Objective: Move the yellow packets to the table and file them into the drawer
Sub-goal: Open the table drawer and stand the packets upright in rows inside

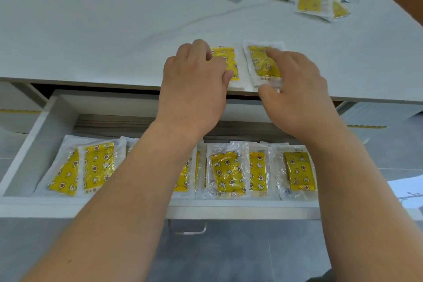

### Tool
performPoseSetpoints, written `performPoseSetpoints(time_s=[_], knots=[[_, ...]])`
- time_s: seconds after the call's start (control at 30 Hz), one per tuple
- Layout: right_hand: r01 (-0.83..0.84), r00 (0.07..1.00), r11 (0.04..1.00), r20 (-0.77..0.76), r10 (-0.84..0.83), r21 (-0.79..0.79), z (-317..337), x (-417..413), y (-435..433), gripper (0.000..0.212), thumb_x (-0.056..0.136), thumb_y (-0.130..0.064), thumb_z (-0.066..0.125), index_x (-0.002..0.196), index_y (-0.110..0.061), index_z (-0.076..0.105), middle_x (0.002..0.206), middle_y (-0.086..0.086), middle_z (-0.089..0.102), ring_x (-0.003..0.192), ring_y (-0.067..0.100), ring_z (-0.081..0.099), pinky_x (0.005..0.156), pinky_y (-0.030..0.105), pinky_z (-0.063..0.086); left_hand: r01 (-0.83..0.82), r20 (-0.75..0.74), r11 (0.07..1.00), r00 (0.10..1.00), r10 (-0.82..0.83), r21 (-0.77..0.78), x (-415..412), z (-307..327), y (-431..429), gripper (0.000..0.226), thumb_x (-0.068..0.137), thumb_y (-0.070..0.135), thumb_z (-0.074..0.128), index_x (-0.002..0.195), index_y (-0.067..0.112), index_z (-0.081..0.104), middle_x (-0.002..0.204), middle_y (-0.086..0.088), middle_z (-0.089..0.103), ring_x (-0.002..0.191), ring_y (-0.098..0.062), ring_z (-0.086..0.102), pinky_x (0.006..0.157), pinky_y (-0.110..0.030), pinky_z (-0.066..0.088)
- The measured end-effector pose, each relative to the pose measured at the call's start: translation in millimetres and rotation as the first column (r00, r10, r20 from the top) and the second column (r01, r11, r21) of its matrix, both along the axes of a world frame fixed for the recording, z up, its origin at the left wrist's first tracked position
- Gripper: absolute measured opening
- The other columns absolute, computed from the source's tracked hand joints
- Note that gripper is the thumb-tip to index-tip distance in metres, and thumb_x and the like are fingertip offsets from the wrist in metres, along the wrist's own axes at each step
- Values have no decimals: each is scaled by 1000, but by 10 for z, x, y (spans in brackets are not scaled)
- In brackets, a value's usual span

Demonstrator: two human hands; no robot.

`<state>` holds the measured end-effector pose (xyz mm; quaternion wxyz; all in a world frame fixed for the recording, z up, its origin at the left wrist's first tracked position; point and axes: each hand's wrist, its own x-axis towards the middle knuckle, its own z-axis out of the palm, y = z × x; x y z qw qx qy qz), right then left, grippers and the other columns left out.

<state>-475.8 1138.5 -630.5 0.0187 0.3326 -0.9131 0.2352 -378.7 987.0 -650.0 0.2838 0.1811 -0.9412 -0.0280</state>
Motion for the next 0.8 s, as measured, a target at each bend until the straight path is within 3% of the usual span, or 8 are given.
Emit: performPoseSetpoints(time_s=[0.1, 0.17, 0.23, 0.43, 0.53, 0.63, 0.7, 0.8], knots=[[26, 1000, 1000, -12, -25, 13, -61, -23, -8, 41, 107, -39, 40, 138, -19, 58, 135, 5, 58, 130, 27, 49, 109, 48, 38, 33, 6, 990, 999, -34, 135, -10, -6, -5, 23, 104, 30, 50, 104, 10, 62, 100, -8, 57, 88, -29, 55, 73, -39, 38], [36, 997, 999, -73, -39, -39, -74, -28, 5, 33, 105, -39, 46, 121, -20, 68, 116, 5, 64, 114, 28, 56, 99, 50, 44, 30, -12, 986, 1000, -28, 166, -7, 11, 3, 19, 102, 33, 53, 106, 15, 58, 98, -2, 59, 88, -25, 55, 76, -39, 40], [33, 995, 997, -87, -39, -76, -79, -32, 20, 26, 101, -36, 54, 115, -21, 70, 108, 3, 64, 109, 28, 57, 96, 51, 46, 32, -24, 980, 999, -28, 196, 9, 47, 14, 20, 99, 38, 57, 109, 21, 57, 96, 4, 62, 90, -21, 58, 80, -38, 40], [7, 998, 998, -63, -11, -61, -57, -3, 23, 30, 97, -39, 61, 123, -25, 68, 106, 1, 60, 106, 25, 57, 95, 50, 47, 47, 4, 956, 999, -50, 288, 25, 125, 48, 28, 93, 39, 67, 118, 28, 58, 89, 13, 59, 92, -18, 59, 85, -37, 41], [27, 998, 996, -52, -31, -80, -68, -2, 23, 36, 98, -41, 61, 130, -23, 66, 107, 2, 58, 108, 25, 56, 97, 49, 46, 44, 3, 937, 999, -48, 347, 22, 107, 59, 34, 92, 38, 69, 122, 27, 58, 98, 11, 59, 99, -19, 57, 87, -38, 44], [67, 997, 997, -47, -69, -28, -108, 11, 4, 53, 99, -43, 59, 148, -24, 48, 136, 9, 49, 131, 30, 42, 109, 49, 37, -2, 30, 897, 999, -13, 441, 19, 92, 19, 55, 90, 44, 69, 138, 25, 51, 131, 3, 58, 124, -22, 48, 103, -43, 41], [90, 996, 996, -9, -90, 21, -99, 8, -4, 69, 100, -45, 56, 159, -30, 24, 162, 9, 24, 150, 33, 19, 118, 54, 23, -24, 79, 874, 997, -16, 485, 13, 96, -8, 68, 91, 48, 67, 149, 24, 42, 147, 2, 50, 138, -23, 40, 112, -45, 34], [73, 993, 993, 89, -81, 89, -70, -52, -7, 83, 100, -48, 54, 161, -34, 1, 171, 5, -1, 157, 31, -4, 122, 57, 8, -46, 206, 884, 977, -57, 465, -24, 79, -40, 74, 95, 52, 58, 156, 22, 30, 155, 0, 41, 144, -25, 33, 116, -48, 30]])
